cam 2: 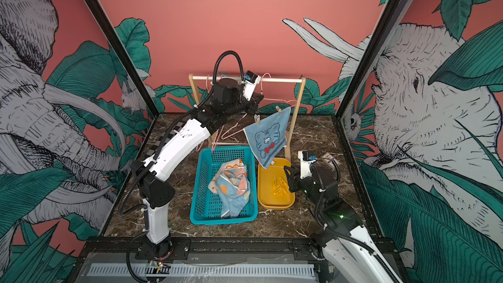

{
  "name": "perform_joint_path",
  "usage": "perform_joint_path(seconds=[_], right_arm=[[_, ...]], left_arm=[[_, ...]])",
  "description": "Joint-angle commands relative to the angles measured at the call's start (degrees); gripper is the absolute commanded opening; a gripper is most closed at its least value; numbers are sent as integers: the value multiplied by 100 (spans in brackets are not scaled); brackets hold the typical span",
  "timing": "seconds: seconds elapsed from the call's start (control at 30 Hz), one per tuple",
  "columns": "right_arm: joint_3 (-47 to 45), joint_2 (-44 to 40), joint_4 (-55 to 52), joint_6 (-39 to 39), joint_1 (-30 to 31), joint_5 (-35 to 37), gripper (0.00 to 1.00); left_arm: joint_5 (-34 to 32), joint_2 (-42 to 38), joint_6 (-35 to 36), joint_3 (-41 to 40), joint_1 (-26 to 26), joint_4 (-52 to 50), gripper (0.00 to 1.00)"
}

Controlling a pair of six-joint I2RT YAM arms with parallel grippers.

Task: Remove the clothespins securing towels to the hanger
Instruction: Pick up the hanger from the clothesline, then remove the clothespin from the hanger.

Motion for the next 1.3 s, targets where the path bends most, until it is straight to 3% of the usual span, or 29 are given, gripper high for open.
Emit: perform_joint_path(seconds=[0.0, 0.23, 0.47, 0.7, 0.87, 1.1, 1.27], right_arm=[[251, -48, -70, -112, -25, 83, 33], [614, -63, -582, -467, -26, -33, 34], [1076, 27, -909, -902, -26, -467, 34], [1920, 435, -1370, -1452, -26, -1753, 33], [2395, 660, -1678, -1862, -26, -1951, 32], [2737, 857, -1858, -2040, 86, -3321, 32], [2856, 1070, -2261, -2349, 362, -2932, 32]], left_arm=[[-14, -524, 9, 49, 19, 219, 0], [152, -995, 97, -444, 19, -18, 0], [227, -2052, 287, -1491, 19, -29, 0], [179, -2577, 352, -1743, 105, -704, 0], [664, -2838, 142, -1789, 328, -977, 0], [1545, -3004, -124, -1916, 465, -1155, 0], [1935, -2955, -246, -1986, 462, -1167, 0]])
